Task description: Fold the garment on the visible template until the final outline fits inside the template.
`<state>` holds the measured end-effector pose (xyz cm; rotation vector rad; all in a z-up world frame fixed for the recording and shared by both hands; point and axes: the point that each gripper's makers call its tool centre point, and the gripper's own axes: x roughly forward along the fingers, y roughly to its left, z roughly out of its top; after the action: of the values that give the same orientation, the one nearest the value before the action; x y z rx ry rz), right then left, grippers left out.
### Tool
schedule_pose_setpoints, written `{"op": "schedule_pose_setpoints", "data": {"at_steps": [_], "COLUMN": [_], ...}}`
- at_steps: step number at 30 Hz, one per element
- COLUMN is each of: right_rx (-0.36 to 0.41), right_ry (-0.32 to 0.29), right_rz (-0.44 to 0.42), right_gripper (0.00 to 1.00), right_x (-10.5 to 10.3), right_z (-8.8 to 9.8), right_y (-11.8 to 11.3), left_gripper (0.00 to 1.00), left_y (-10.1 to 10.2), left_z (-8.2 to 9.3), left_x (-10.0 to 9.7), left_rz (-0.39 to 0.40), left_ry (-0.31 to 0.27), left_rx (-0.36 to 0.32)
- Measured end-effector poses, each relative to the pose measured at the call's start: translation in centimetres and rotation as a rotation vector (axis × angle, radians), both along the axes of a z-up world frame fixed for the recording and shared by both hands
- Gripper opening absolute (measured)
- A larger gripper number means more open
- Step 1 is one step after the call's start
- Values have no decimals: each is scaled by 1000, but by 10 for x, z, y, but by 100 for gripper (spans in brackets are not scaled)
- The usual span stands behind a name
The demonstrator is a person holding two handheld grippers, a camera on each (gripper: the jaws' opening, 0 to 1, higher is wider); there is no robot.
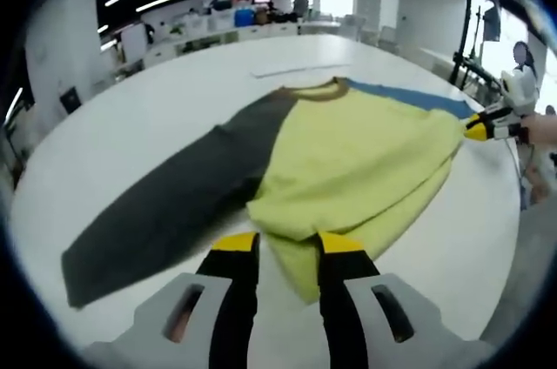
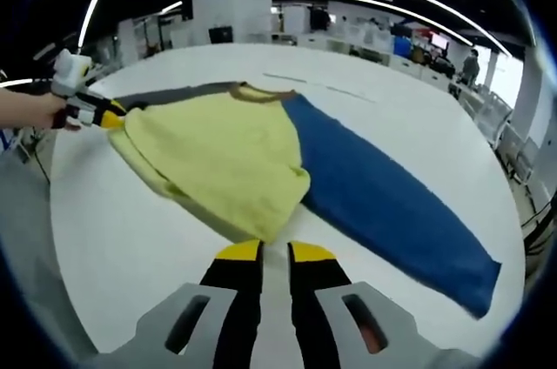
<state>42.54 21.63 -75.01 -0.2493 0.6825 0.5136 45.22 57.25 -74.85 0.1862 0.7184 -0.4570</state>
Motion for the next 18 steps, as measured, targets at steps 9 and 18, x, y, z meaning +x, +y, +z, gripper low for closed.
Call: {"op": "schedule_pose_setpoints", "data": {"at_steps": [9,18], "right_rx": [-10,-18], "right_ry": [-22,-42], "right_rz": [-3,-2], "right_gripper": [3,6], "right_x": [1,4], "right_z": [6,12], "right_y": [-1,-2], "left_gripper": [16,11], "left_y": [-1,-1], "left_z": [-1,-2], "left_x": [1,1], "left_rz": [-4,-10], "left_ry": [2,4], "left_rx": [-1,3]}}
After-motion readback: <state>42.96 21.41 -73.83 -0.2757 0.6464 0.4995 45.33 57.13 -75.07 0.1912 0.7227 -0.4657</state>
